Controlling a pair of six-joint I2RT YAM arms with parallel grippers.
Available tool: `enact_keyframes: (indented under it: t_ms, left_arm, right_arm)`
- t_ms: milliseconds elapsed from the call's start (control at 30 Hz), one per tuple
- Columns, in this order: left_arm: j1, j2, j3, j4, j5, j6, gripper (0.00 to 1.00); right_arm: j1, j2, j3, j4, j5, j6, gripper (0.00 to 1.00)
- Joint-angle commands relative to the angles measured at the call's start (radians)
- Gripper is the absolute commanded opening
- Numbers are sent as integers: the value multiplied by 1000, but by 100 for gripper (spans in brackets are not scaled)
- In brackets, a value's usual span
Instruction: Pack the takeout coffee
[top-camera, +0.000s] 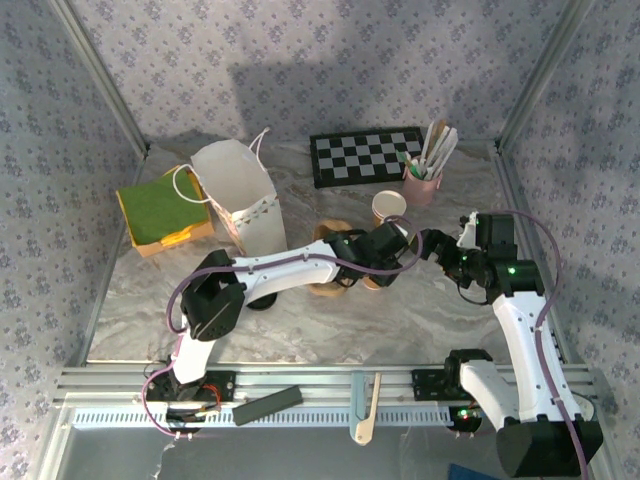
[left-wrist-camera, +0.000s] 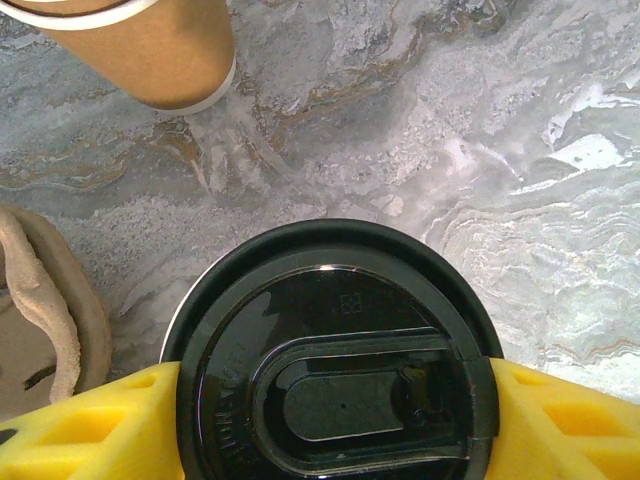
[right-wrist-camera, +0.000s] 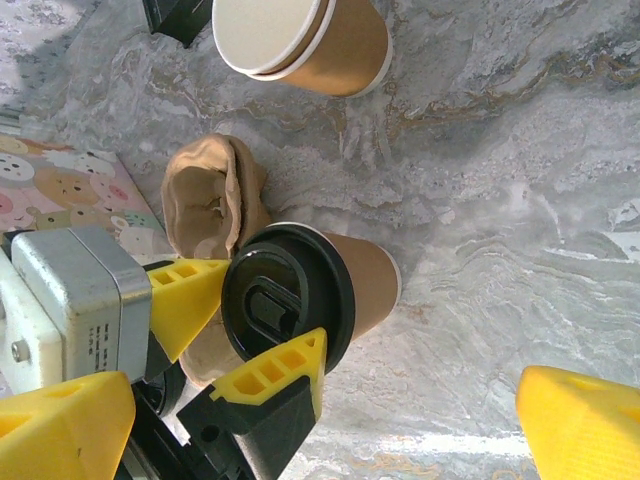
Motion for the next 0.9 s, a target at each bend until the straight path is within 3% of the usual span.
enact_keyframes:
  t_ms: [0,867]
  left_arm:
    - [-8,4,44,-55,-40,24,65]
    - [-4,-10,-7,-36,-11,-37,68]
  right_arm:
    - [8,3,-11,6,-5,4,100]
    - [24,-6,-13,0,5,9,100]
